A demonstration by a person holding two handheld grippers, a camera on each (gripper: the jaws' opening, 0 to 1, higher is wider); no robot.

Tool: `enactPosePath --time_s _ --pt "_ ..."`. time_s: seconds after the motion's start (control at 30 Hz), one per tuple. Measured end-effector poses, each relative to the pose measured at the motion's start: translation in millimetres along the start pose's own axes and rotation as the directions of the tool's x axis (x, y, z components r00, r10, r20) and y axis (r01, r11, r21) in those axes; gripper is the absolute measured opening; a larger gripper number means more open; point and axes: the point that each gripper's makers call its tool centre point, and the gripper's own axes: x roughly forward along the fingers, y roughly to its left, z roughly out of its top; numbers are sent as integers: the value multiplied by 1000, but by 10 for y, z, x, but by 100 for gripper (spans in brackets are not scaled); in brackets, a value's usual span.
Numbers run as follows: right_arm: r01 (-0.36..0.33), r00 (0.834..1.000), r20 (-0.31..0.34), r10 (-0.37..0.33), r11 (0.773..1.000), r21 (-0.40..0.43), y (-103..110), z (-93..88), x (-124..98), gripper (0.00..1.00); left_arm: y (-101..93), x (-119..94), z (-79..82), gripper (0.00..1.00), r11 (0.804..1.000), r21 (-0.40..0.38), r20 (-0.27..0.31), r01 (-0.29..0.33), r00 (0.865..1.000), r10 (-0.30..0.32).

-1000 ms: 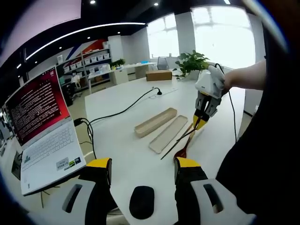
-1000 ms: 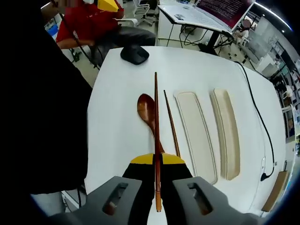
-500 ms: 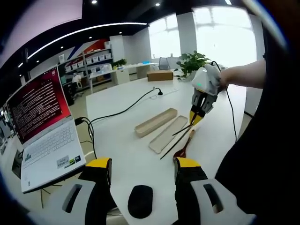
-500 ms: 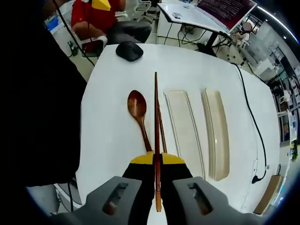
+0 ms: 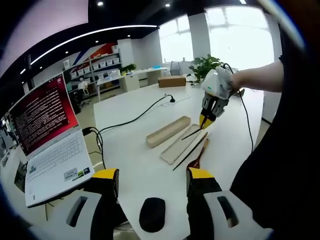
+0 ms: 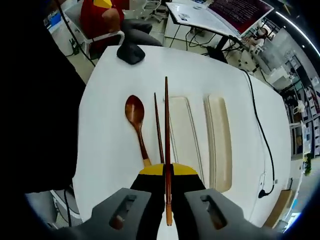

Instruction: Arrange the utensils inside the cutlery case until each visible utensil rests in its matching compartment.

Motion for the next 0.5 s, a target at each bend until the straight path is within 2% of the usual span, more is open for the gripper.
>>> enactPosePath --time_s 0.07,0.17,0.3,0.5 --pt "2 1000 -2 -2 1000 -1 -31 -5 -10 0 -49 11 110 56 1000 -16 50 21 999 -20" --pt "14 1000 -10 -15 1000 -13 -112 -16 -34 0 -157 31 158 56 1000 17 24 22 999 -23" --pt "32 999 -10 -32 999 -23 -215 2 -78 0 -242 22 212 55 999 25 21 33 999 -33" --pt "53 998 -14 -53 998 -34 -343 -4 -106 0 -287 10 219 55 999 24 9 26 1000 -26"
